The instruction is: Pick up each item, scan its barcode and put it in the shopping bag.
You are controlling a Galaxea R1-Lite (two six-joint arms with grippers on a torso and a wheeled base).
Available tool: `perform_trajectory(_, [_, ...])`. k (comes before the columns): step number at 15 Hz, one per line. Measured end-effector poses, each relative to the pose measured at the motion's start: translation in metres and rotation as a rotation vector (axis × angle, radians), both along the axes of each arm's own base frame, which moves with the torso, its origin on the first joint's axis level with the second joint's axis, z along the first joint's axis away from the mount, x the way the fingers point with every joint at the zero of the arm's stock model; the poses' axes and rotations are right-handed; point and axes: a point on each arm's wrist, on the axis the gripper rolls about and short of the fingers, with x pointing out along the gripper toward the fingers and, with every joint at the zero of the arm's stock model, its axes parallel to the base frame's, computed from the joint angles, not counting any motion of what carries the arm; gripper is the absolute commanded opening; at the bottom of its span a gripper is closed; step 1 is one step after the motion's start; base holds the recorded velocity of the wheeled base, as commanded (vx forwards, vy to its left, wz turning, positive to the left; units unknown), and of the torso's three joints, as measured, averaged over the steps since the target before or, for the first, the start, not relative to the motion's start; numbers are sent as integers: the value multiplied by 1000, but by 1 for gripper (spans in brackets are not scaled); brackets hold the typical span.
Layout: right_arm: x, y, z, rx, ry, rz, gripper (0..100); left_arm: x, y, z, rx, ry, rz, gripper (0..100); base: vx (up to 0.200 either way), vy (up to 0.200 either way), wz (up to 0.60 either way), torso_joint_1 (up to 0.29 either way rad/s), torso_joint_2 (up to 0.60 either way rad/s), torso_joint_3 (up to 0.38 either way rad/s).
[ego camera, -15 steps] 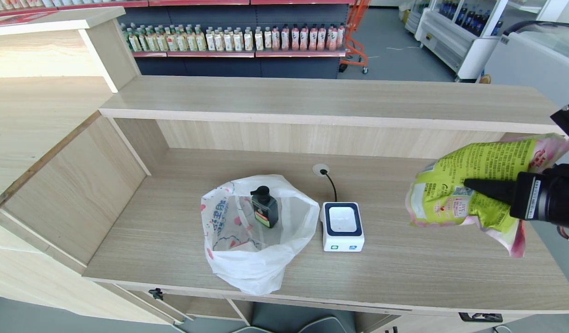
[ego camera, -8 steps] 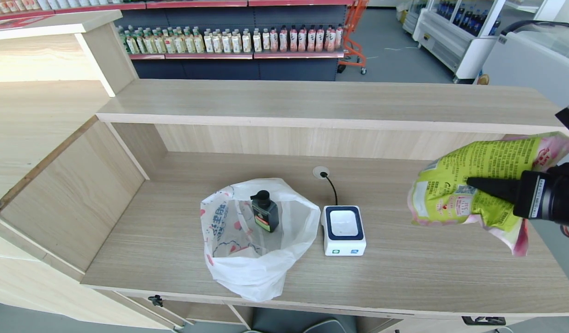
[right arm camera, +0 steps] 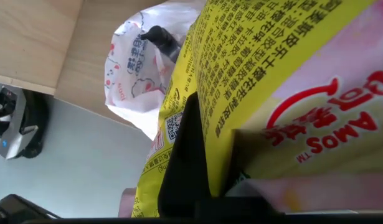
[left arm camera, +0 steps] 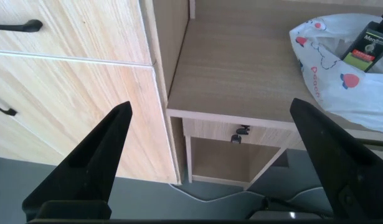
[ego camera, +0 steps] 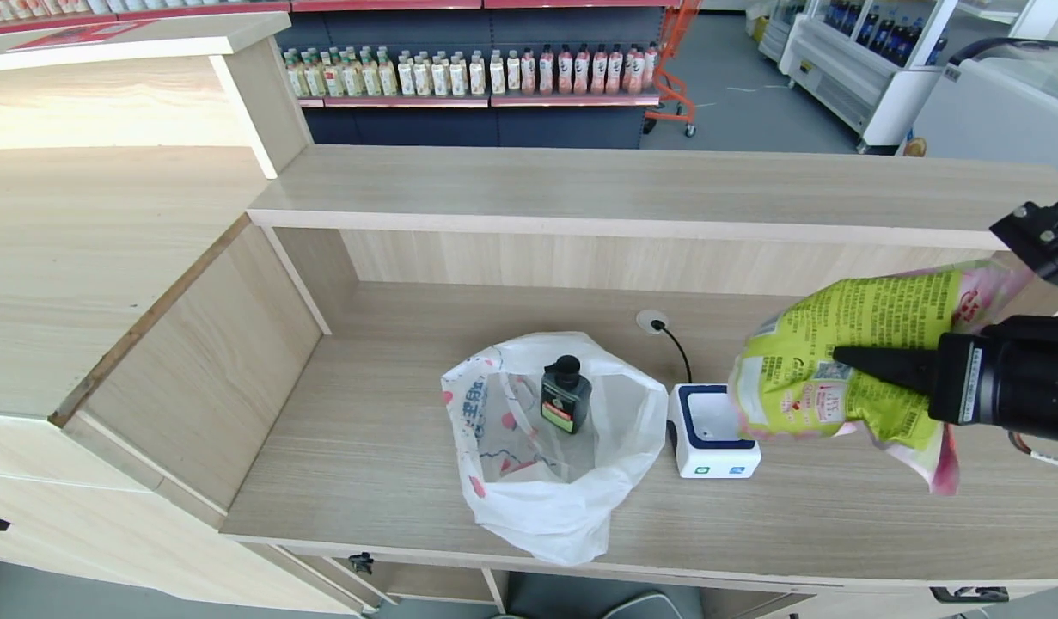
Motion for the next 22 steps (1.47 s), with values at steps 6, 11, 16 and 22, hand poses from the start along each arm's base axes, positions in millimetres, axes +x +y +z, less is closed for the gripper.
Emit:
perform_trajectory(6, [17, 22, -4, 159, 129, -46, 0, 0, 0, 0, -2, 0, 0, 100, 0, 0, 0, 0, 0, 0])
perform_trajectory(11, [28, 47, -23, 265, 286, -130, 0, 0, 0, 0, -2, 0, 0, 100, 0, 0, 0, 0, 0, 0])
perform_trajectory(16, [26, 66, -39, 266, 369, -106, 0, 0, 0, 0, -2, 0, 0, 100, 0, 0, 0, 0, 0, 0])
perform_trajectory(22, [49, 81, -70, 259, 388, -113, 0, 0, 0, 0, -2, 0, 0, 100, 0, 0, 0, 0, 0, 0])
